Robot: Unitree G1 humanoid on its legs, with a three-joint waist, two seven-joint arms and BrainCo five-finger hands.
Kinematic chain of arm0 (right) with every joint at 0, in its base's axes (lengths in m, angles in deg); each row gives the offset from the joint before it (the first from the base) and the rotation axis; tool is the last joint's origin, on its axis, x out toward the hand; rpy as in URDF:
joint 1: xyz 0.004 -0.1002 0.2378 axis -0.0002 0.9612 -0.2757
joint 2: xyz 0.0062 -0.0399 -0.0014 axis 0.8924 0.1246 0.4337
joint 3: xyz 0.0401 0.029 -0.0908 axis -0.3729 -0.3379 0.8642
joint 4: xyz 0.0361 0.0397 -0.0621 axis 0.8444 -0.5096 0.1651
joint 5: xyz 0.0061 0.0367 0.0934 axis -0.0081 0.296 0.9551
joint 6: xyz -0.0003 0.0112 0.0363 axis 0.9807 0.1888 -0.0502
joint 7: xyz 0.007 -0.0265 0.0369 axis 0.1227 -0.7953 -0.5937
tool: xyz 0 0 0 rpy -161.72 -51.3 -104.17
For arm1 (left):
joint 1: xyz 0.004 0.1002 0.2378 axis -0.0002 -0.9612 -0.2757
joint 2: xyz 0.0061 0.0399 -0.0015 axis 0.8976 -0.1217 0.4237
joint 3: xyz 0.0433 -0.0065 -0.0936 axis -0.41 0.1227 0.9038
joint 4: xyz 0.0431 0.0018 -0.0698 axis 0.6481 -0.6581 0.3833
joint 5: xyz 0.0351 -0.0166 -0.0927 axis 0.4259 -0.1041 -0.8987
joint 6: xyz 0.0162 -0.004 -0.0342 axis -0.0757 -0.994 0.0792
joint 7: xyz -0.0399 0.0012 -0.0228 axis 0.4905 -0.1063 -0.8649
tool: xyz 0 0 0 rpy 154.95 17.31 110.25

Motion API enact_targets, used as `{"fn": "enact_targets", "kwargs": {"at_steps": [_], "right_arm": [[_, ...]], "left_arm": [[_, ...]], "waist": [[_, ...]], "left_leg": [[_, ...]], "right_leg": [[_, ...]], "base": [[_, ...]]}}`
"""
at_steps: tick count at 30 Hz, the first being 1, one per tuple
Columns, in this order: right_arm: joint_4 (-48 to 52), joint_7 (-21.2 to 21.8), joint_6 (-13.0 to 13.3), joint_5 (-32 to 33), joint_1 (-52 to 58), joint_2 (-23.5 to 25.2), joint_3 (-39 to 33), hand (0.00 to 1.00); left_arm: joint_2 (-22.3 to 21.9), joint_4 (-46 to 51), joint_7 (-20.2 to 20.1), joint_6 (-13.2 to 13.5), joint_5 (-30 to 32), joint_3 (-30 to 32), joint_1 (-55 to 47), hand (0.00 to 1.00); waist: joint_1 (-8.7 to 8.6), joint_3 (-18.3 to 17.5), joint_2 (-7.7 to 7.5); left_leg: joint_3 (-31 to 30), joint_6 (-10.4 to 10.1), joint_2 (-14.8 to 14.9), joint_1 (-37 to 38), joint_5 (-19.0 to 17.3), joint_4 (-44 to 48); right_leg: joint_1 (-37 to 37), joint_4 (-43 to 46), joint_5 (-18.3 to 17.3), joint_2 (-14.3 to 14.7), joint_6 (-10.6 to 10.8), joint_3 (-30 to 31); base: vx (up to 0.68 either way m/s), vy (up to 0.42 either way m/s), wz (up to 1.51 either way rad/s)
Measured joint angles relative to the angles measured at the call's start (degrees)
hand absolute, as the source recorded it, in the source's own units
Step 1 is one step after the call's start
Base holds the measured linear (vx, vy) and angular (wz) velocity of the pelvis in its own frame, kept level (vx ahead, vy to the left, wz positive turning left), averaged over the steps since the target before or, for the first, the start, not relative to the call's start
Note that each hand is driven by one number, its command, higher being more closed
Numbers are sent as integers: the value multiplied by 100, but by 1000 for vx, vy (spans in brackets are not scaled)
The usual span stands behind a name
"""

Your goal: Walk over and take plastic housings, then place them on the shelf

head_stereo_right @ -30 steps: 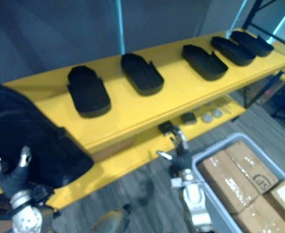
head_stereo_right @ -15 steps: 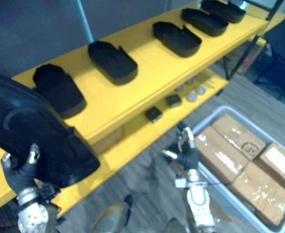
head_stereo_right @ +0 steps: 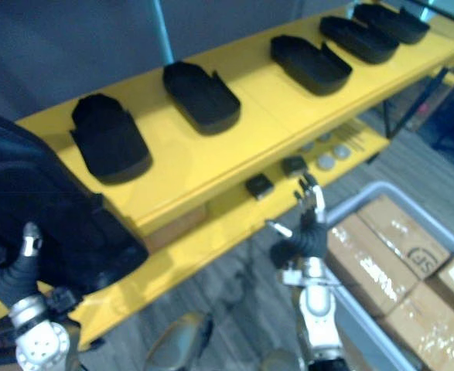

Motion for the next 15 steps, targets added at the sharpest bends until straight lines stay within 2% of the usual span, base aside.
{"fn": "enact_targets", "kwargs": {"at_steps": [1,2,4,5,6,8,9,10,13,15], "right_arm": [[-4,-2,14,-13,-41,-3,-45,0],[-32,1,35,-115,-172,-26,-78,0],[-139,29,130,-230,-472,-90,-89,0],[-136,99,195,-238,-671,-174,-91,0],[-89,208,201,-215,-826,-244,-89,0],[156,418,192,-46,-923,-364,-78,0],[364,524,181,97,-958,-436,-47,0],[471,565,175,181,-959,-467,-29,0],[848,707,73,314,-978,-513,264,0],[939,761,-45,288,-1082,-541,578,0]], "left_arm": [[109,58,13,0,170,7,15,100],[232,198,15,0,313,8,16,100],[371,374,25,32,315,15,77,100],[389,387,67,55,314,17,238,100],[385,381,75,54,290,19,344,100],[344,365,73,52,286,21,467,100],[298,352,65,43,286,12,548,100],[284,343,59,39,286,-2,589,100],[260,239,50,34,290,-180,732,100],[103,197,42,-67,292,-225,631,100]], "waist": [[-23,-31,-29],[-21,-41,-48],[-19,-66,24],[-15,-86,73],[-7,-166,194],[-2,-327,298],[-16,-363,314],[-33,-383,281],[-105,-530,145],[-7,-570,219]], "left_leg": [[-94,25,-13,90,-32,46],[-235,74,-20,246,-62,-4],[-469,119,22,496,-83,-185],[-634,121,119,676,-84,-339],[-756,115,253,786,-81,-493],[-938,92,411,875,-76,-672],[-1111,29,433,897,-88,-744],[-1221,-23,421,908,-107,-754],[-1958,-306,392,907,-264,-819],[-1843,-512,643,987,-181,-1036]], "right_leg": [[-137,412,254,-45,-109,58],[-314,893,736,-52,-241,192],[-532,1144,432,106,-276,328],[-608,774,160,367,-268,358],[-768,105,64,678,-245,377],[-1074,-938,154,1054,-122,645],[-1164,-1555,408,1160,-114,884],[-1174,-1806,558,1186,-114,998],[-1072,-1900,1224,1345,-1,1185],[-1023,-1684,1019,1350,-175,782]], "base": [[219,98,48],[303,51,52],[266,-34,43],[216,-76,44],[208,-83,45],[196,-112,54],[191,-144,74],[197,-208,108],[223,-348,129],[201,-388,101]]}}
